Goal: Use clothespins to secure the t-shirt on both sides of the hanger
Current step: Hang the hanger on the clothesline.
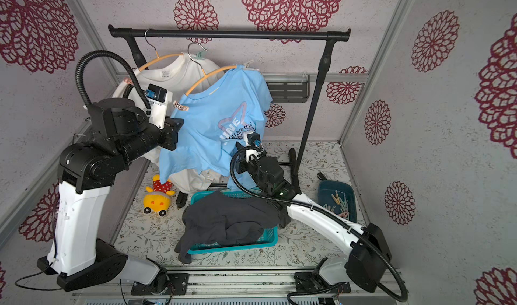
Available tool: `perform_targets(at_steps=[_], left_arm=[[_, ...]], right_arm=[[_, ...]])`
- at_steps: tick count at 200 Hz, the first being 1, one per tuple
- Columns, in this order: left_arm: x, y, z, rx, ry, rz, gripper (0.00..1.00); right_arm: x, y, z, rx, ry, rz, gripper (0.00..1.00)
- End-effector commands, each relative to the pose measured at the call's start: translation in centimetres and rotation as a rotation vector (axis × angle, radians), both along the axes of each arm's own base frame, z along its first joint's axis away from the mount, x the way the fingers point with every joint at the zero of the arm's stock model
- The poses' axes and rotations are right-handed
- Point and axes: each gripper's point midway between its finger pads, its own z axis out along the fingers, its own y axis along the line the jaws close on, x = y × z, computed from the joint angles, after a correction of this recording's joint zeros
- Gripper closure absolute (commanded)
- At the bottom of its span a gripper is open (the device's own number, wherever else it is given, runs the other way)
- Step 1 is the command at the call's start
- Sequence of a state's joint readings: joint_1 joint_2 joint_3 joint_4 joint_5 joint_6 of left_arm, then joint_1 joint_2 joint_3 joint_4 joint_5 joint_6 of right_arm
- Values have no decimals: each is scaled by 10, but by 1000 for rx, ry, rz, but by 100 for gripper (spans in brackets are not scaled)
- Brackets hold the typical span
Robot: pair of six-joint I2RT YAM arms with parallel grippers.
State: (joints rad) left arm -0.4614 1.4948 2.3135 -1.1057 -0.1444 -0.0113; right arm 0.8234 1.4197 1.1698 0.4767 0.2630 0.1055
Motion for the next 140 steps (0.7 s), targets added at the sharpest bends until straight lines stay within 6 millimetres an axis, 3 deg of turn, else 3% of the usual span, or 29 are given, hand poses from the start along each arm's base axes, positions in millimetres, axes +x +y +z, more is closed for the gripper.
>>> perform_targets(at_steps=[1, 38, 77, 140], left_arm=[[3, 11, 52, -96, -174, 37, 100], [18, 22, 59, -78, -201, 88, 100], [40, 28, 53, -64, -187, 123, 100], [66, 38, 51, -22, -208, 194, 100]], right_arm=[[6, -6, 47, 96, -118, -38, 100], [24, 16, 36, 55, -154, -28, 100], [44, 30, 22, 43, -183, -40, 100], [76, 43, -19, -1, -121, -37, 100]])
